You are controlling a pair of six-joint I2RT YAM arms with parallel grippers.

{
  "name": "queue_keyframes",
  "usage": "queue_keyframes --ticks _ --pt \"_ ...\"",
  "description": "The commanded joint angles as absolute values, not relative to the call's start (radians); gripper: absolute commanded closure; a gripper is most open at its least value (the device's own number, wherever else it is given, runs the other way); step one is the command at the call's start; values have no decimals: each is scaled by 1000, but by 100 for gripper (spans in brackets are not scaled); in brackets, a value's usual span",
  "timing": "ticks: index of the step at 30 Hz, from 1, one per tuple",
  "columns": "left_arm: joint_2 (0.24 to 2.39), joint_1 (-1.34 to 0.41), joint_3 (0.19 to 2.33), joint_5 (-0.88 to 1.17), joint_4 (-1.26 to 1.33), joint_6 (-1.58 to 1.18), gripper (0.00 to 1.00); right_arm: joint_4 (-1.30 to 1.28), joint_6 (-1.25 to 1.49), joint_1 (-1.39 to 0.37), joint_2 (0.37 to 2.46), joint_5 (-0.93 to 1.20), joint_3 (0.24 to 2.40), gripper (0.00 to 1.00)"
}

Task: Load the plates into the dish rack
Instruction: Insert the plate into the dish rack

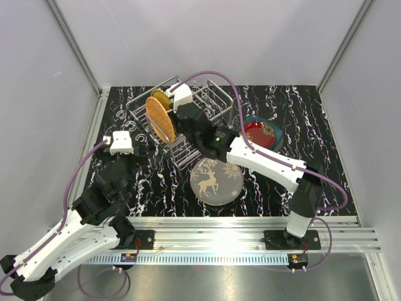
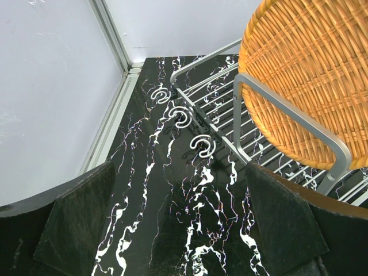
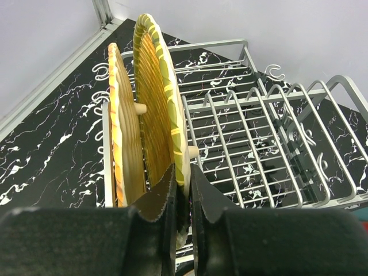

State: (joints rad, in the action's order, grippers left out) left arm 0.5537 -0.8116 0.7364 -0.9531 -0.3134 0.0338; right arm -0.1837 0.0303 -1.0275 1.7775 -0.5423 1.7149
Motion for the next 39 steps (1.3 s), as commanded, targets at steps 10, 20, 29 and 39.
queue_keyframes --ticks 10,20,29,39 --pt "558 -808 769 -940 -287 32 1 -118 83 -1055 1752 -545 1677 95" --pt "560 -810 769 -936 -287 32 1 -9 34 -1092 1746 -600 1579 100" --pt "565 -807 770 -936 -287 32 1 23 6 -1117 1784 -629 1620 100" --pt "566 -807 769 -934 -287 31 1 18 -21 -1138 1807 -661 1629 100"
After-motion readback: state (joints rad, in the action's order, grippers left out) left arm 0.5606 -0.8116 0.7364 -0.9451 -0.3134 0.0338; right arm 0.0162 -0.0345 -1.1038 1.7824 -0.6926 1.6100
